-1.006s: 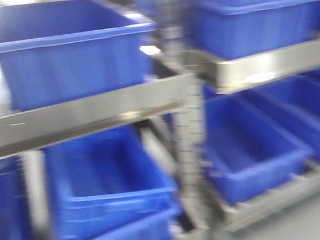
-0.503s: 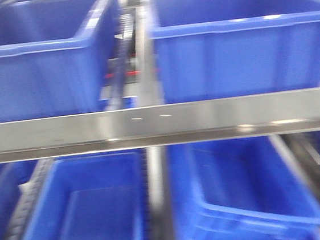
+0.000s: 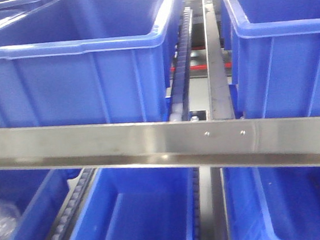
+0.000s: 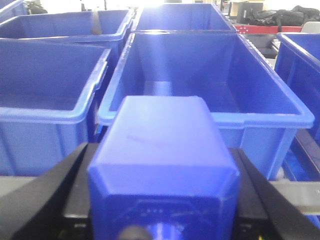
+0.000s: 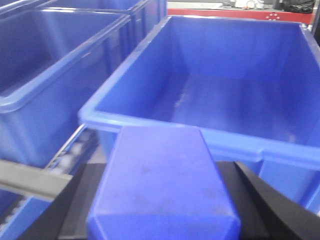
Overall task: Pick and sort blue part to right shelf
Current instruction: 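Drive the base up to the shelf of blue bins, then move both held bottles over the blue bins on the shelf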
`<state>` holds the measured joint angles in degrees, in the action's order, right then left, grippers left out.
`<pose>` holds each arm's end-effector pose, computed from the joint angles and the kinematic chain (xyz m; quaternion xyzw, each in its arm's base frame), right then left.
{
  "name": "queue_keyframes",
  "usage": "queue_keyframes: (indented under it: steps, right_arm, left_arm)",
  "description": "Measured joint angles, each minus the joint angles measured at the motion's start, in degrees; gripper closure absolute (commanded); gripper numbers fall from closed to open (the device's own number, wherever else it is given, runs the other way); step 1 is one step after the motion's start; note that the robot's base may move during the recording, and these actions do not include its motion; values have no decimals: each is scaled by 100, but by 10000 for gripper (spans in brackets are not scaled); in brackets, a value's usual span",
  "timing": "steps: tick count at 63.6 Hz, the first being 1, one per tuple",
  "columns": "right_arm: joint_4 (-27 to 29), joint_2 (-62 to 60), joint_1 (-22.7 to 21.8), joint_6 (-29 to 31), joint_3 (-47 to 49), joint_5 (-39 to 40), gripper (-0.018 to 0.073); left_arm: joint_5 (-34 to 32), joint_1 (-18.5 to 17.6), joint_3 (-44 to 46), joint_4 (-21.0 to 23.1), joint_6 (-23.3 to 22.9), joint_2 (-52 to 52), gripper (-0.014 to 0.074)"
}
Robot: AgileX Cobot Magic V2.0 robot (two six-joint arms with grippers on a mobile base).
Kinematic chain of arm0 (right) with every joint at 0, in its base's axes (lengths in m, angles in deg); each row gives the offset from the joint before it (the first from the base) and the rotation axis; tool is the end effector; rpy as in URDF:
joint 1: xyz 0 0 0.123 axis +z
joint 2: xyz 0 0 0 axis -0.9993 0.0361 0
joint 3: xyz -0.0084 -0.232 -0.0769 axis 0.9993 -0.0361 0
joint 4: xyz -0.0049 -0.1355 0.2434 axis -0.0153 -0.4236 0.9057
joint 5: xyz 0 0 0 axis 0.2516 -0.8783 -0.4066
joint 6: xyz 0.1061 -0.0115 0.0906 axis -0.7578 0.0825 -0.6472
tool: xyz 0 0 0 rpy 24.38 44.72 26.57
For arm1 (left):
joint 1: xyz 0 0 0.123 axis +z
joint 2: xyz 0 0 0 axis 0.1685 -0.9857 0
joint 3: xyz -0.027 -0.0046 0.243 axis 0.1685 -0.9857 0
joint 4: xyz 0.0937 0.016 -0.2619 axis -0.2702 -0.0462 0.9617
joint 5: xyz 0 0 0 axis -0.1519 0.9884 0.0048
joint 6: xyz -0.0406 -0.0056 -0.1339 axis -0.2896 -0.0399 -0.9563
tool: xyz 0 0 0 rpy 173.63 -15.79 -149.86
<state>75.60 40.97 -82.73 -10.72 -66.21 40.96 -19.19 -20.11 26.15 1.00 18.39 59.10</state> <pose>0.1857 0.0180 0.2660 -0.0156 0.7287 0.0523 0.6827 0.1831 -0.0337 0.2910 0.0524 0.7208 -0.0752 0.6871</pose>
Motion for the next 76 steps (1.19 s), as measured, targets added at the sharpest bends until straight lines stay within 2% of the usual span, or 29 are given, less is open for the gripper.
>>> queue_keyframes:
  steps: [76]
  right_arm:
    - [0, 0, 0, 0, 0, 0, 129]
  left_arm:
    - [0, 0, 0, 0, 0, 0, 260]
